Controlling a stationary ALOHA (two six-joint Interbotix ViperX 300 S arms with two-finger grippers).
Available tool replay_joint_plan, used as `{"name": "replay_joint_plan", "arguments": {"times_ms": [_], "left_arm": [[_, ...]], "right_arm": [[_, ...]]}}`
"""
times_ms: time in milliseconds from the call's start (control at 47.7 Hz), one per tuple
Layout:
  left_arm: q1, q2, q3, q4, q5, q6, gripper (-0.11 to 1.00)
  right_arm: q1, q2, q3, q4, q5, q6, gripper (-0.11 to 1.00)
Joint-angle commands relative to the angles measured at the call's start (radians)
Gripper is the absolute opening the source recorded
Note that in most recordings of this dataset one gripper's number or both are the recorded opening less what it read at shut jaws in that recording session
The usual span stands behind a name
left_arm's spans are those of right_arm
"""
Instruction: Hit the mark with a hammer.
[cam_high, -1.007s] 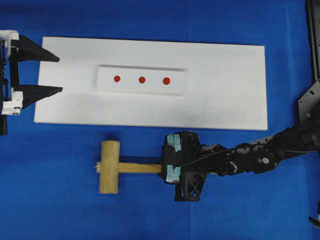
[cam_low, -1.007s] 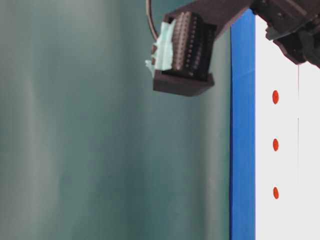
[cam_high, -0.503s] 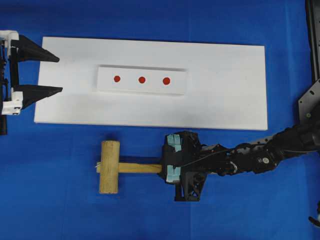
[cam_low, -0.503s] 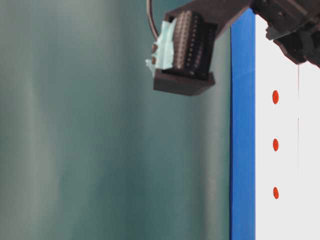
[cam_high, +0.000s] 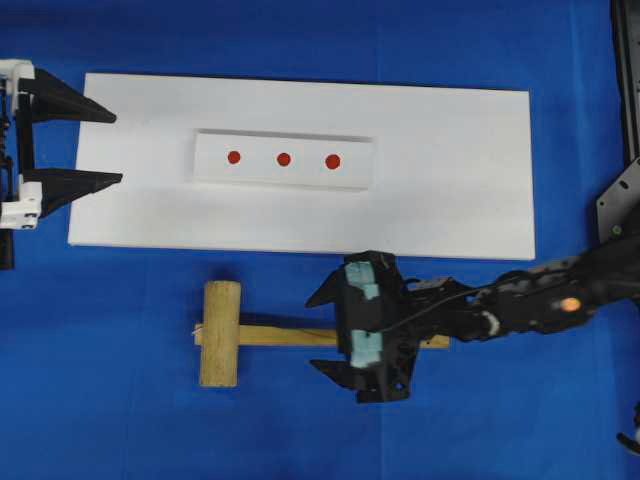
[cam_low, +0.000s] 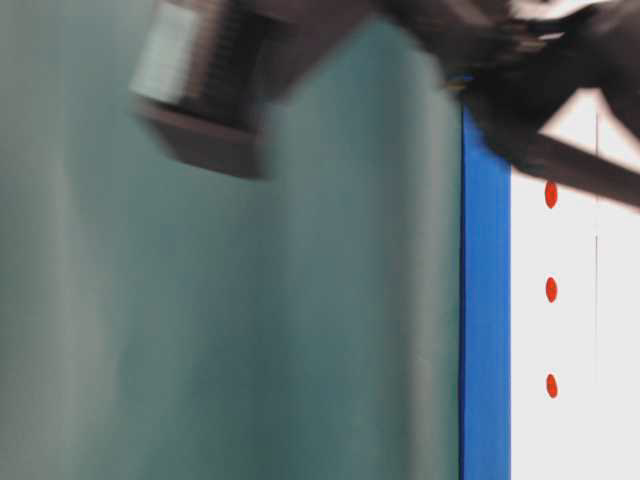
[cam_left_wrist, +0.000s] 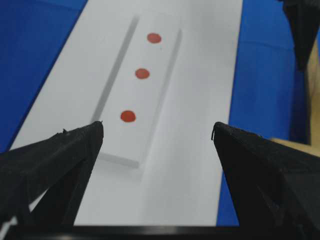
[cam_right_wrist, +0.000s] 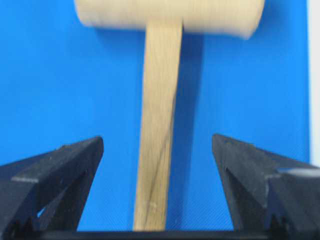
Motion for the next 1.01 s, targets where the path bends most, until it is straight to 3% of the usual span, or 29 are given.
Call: {"name": "replay_joint_plan", "arguments": {"times_ms": [0, 273, 566, 797, 986], "left_arm": [[-0.011, -0.012, -0.011, 0.000, -0.003, 0.003, 0.89], [-0.025, -0.058, -0.011, 0.000, -0.003, 0.009, 0.89], [-0.032, -0.064, -0.011, 0.000, -0.003, 0.014, 0.89], [-0.037, -0.064, -0.012, 0.000, -0.003, 0.014, 0.89], [-0.037, -0.086, -0.012, 0.000, -0.006, 0.017, 0.89]], "right_arm": [[-0.012, -0.081, 0.002, -0.003, -0.002, -0.029, 0.81], [-0.060, -0.176, 0.043, -0.003, 0.006, -0.063, 0.81], [-0.225, -0.233, 0.100, -0.006, 0.015, -0.094, 0.81], [-0.356, -0.296, 0.112, -0.006, 0.098, -0.183, 0.81], [-0.394, -0.400, 0.133, -0.006, 0.133, -0.241, 0.80]]}}
